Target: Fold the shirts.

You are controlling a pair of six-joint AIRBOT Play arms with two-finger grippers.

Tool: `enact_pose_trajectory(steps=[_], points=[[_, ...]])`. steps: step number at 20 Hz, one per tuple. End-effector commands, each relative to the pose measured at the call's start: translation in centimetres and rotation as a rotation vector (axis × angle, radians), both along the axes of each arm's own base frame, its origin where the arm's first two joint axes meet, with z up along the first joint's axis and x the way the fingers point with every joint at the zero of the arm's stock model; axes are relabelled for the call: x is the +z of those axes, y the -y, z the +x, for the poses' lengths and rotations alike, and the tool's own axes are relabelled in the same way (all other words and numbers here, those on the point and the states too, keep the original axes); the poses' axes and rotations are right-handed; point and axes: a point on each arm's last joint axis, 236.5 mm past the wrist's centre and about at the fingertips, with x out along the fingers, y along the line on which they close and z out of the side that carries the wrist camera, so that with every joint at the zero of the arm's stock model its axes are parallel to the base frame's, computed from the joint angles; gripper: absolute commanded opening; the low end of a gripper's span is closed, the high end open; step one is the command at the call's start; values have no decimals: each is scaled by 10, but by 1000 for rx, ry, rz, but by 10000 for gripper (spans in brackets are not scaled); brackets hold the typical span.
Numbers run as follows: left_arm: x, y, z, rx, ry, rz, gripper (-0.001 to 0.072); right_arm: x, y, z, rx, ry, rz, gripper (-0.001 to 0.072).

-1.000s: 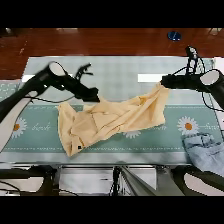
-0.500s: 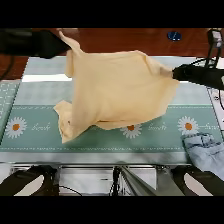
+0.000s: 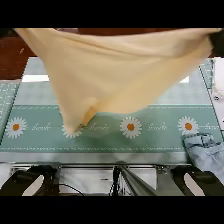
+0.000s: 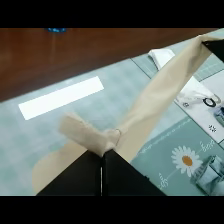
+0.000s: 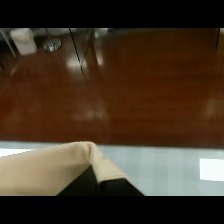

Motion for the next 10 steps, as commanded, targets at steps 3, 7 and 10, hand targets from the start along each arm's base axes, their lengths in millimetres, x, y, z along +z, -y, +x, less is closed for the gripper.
enact_pose_trajectory(steps=[3, 7, 10], points=[[106, -20, -50, 67, 330, -74, 24, 186, -4, -101, 10, 411, 12, 20], [179, -40, -100, 126, 564, -153, 24, 276, 8, -189, -37, 646, 69, 20], [164, -38, -132, 100, 476, -170, 24, 279, 0, -226, -3, 601, 107, 20]])
